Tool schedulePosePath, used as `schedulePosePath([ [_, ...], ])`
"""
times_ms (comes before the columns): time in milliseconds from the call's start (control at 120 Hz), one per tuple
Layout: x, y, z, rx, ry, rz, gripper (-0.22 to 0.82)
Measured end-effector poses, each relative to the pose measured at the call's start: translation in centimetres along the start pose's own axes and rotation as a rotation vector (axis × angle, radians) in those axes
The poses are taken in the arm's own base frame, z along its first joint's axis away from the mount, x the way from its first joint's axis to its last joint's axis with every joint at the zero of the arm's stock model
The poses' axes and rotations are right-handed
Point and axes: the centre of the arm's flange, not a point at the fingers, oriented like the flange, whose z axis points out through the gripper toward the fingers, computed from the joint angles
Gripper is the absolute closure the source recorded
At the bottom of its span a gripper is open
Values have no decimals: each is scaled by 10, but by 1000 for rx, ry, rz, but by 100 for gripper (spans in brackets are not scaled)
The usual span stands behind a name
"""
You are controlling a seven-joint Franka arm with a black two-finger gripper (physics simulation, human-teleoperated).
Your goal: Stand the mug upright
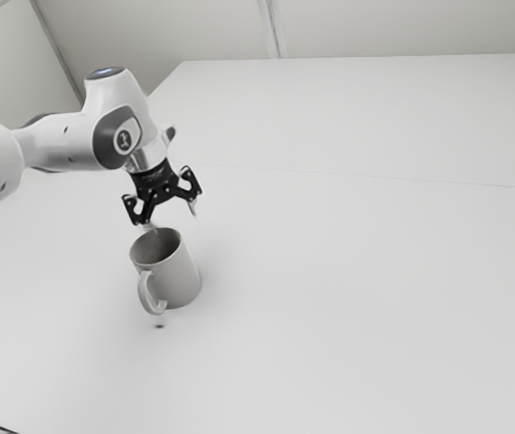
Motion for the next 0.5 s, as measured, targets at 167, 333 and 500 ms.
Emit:
schedulePosePath([
  [167,1,2,-44,-1,37,51,3],
  [333,-14,-4,-103,21,120,214,1],
  [500,-14,-11,-188,7,217,378,1],
])
